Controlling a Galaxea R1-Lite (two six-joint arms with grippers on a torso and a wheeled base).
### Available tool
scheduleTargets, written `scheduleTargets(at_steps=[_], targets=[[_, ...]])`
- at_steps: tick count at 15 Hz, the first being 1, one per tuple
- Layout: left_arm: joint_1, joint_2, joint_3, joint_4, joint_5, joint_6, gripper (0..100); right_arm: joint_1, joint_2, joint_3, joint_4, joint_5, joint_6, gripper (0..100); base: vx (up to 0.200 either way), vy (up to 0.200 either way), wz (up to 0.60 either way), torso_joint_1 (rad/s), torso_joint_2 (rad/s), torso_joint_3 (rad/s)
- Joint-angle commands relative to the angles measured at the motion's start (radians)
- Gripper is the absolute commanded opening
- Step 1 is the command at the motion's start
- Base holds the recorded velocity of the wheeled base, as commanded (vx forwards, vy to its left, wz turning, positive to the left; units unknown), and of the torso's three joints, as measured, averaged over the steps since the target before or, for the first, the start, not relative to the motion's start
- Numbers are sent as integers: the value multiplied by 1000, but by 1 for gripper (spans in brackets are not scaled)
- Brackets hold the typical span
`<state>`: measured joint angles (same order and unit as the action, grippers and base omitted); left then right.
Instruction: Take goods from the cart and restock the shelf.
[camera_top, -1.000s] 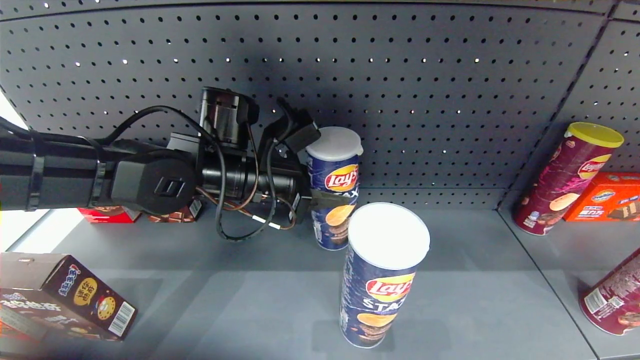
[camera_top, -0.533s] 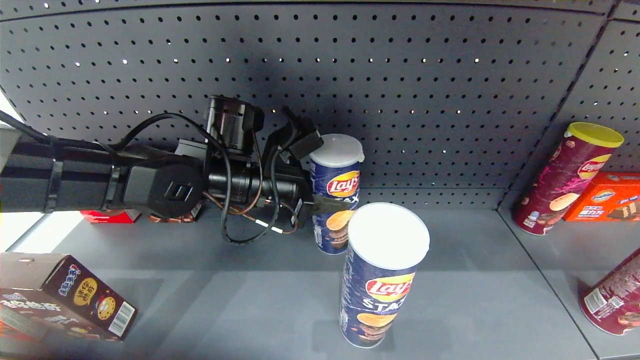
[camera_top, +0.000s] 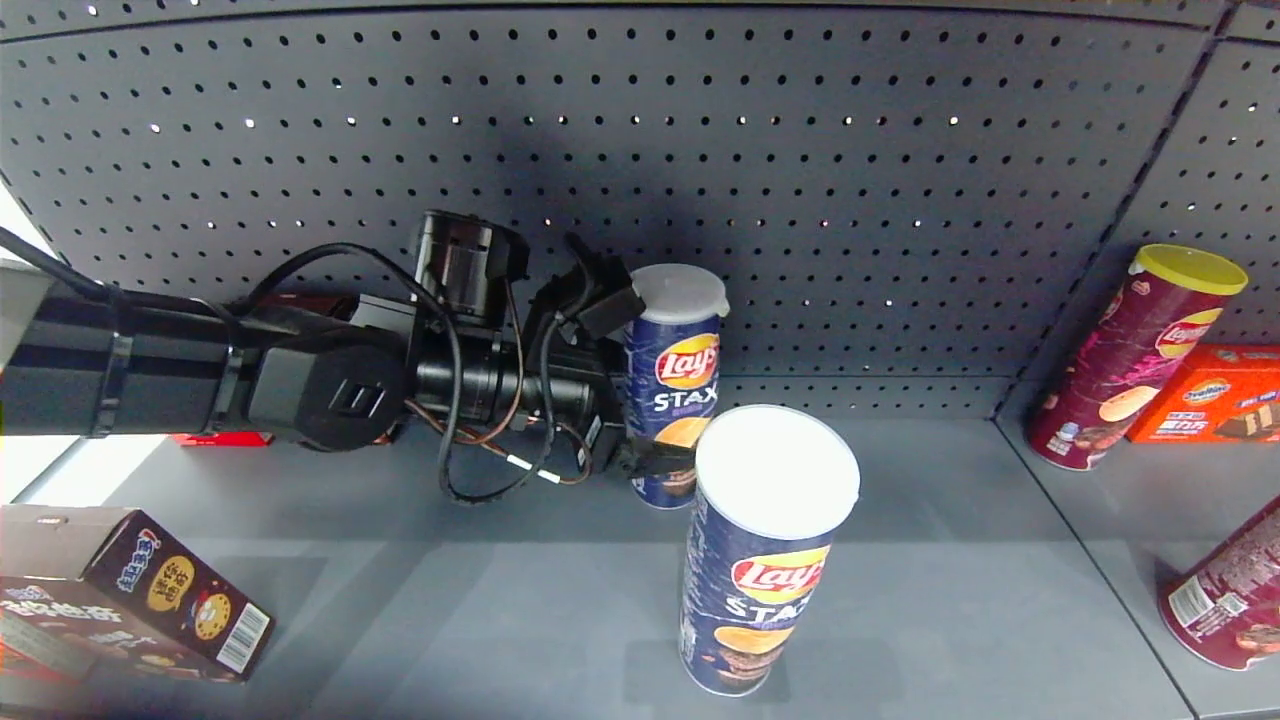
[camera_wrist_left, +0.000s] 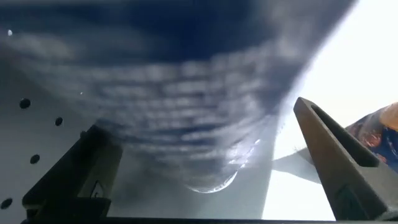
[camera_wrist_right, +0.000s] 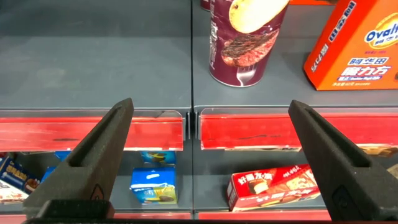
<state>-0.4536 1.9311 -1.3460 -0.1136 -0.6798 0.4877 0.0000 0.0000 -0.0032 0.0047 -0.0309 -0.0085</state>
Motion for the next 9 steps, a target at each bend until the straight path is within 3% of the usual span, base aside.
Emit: scheduleTargets(at_steps=[1, 4, 6, 9], targets=[[12, -64, 47, -3, 0, -1, 100, 0, 0, 0, 0, 0, -1, 100, 0, 0, 0, 0, 0, 0], [13, -132, 143, -38, 3, -6, 100, 0, 0, 0, 0, 0, -1, 100, 0, 0, 0, 0, 0, 0], [15, -176, 215, -46, 69, -11, 100, 0, 0, 0, 0, 0, -1, 100, 0, 0, 0, 0, 0, 0], [16, -184, 235, -49, 149, -12, 100, 0, 0, 0, 0, 0, -1, 100, 0, 0, 0, 0, 0, 0]])
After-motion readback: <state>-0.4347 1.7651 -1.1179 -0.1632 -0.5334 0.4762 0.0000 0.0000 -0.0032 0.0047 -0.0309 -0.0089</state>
